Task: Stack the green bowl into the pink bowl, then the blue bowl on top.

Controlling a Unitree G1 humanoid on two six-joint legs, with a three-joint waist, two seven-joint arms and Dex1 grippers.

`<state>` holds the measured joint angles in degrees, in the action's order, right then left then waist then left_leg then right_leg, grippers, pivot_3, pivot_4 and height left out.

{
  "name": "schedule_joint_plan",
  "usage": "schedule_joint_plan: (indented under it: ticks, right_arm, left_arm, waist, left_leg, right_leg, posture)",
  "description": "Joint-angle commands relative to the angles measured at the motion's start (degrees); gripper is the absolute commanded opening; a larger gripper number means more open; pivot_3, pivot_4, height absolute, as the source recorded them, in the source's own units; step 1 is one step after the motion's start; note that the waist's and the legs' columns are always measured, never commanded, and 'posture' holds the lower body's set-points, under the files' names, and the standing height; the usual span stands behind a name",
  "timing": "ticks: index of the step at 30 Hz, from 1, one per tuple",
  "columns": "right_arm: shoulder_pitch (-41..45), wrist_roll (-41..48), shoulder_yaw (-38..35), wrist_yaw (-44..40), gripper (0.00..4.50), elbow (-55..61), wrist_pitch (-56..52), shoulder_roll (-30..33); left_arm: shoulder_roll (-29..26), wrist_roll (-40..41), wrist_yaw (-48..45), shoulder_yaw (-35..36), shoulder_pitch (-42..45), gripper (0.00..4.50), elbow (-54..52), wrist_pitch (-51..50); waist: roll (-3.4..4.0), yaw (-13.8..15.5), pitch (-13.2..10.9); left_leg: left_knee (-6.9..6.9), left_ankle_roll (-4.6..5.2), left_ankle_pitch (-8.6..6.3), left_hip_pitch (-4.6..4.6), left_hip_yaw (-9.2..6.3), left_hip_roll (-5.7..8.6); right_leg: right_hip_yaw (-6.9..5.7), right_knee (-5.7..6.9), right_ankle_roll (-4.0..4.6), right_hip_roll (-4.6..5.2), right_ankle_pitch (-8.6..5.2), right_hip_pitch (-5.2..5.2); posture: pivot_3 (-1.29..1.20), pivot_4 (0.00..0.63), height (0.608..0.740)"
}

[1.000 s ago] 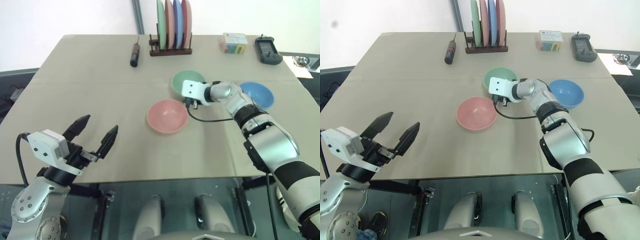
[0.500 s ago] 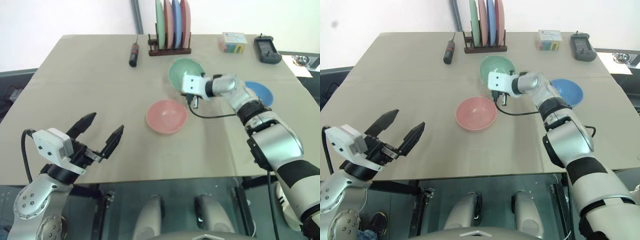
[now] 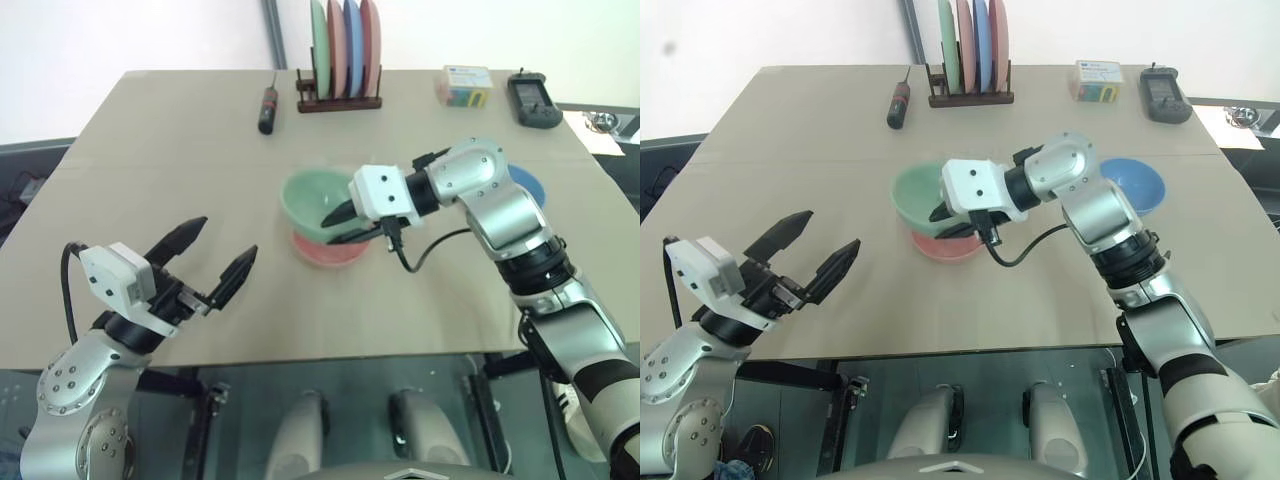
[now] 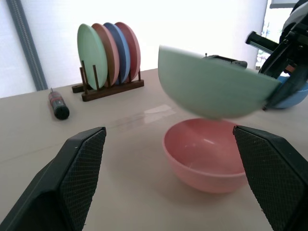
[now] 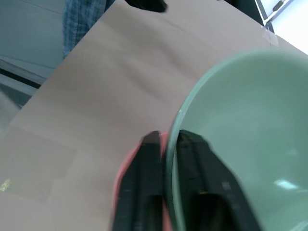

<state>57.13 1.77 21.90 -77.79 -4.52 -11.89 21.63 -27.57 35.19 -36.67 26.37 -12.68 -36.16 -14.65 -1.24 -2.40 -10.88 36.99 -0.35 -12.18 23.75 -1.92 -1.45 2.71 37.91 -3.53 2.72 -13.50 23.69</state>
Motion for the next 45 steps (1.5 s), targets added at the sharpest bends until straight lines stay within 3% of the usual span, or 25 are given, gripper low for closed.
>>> schedule_joint_plan:
  ticks: [1,3,15,21,30,34,38,45]
  right_arm:
    - [-0.1,-2.1,-0.3,4.6,2.58,1.6,-0.7,0.5]
    - [0.8,-3.2,-1.7,8.1,3.4,0.2,-2.5,0.6]
    - [-4.1,-7.6,-14.7,28.3,3.4,-10.2,-16.5,12.8]
    - [-6.7,-5.1,-20.4,34.3,3.4,-14.7,-25.0,13.0]
    - [-9.7,-5.1,-19.4,37.5,3.4,-24.8,-20.9,12.4]
    - [-9.5,-5.3,-18.9,37.4,1.9,-26.4,-19.4,12.5]
    - [-8.6,-5.4,-18.3,36.8,0.06,-26.3,-18.3,12.5]
    - [-7.1,-4.8,-14.8,31.5,0.06,-15.0,-16.9,12.0]
  left_arm:
    - [-1.2,1.0,-1.2,0.0,0.3,4.5,0.2,1.0]
    - [-1.5,1.2,-1.6,-0.5,1.1,4.5,0.6,0.9]
    - [-2.9,2.4,-6.4,-11.2,15.4,4.5,6.0,-0.4]
    - [-3.9,2.3,-9.9,-14.1,20.6,4.5,9.6,-0.5]
    - [-3.9,2.4,-12.3,-16.0,24.7,4.5,11.8,-0.7]
    - [-3.9,2.3,-12.4,-15.9,24.6,4.5,11.4,-0.9]
    - [-3.9,2.2,-12.2,-15.8,24.1,4.5,11.1,-1.0]
    - [-4.7,2.3,-12.0,-13.7,21.8,4.5,10.7,-0.7]
  waist:
    - [0.0,0.0,0.0]
    - [0.0,0.0,0.0]
    - [-0.04,1.2,0.0]
    - [-0.03,0.7,0.0]
    - [-0.03,-0.1,0.0]
    - [-0.03,-0.1,0.0]
    - [-0.09,-0.1,0.1]
    - [-0.02,-0.3,0.0]
  left_leg:
    - [0.0,0.0,0.0,0.0,-0.01,0.0]
    - [0.0,0.0,0.0,0.04,0.0,0.0]
    - [-0.02,0.0,0.0,0.1,0.04,0.08]
    - [-0.05,0.01,0.0,0.1,0.12,0.08]
    - [-0.05,0.01,0.0,0.1,0.13,0.08]
    - [-0.04,0.02,0.0,0.09,0.13,0.08]
    - [0.01,0.01,0.0,0.05,0.13,0.07]
    - [-0.01,0.02,0.0,0.06,0.17,0.05]
  right_leg:
    - [-0.01,0.0,0.0,0.0,0.0,0.0]
    - [0.0,-0.02,0.0,0.0,0.0,0.01]
    - [0.06,-0.13,-0.07,0.04,0.04,-0.01]
    - [0.16,-0.13,-0.21,0.03,0.12,0.01]
    - [0.2,-0.14,-0.23,0.02,0.13,0.02]
    - [0.2,-0.13,-0.24,0.01,0.13,0.02]
    - [0.2,-0.14,-0.25,0.01,0.13,-0.05]
    - [0.26,-0.1,-0.25,-0.02,0.13,0.02]
  posture:
    - [0.0,0.15,0.74]
    - [0.0,0.15,0.74]
    - [0.0,0.15,0.74]
    - [0.0,0.15,0.74]
    - [0.0,0.15,0.74]
    - [0.0,0.15,0.74]
    - [0.0,0.15,0.74]
    - [0.0,0.15,0.74]
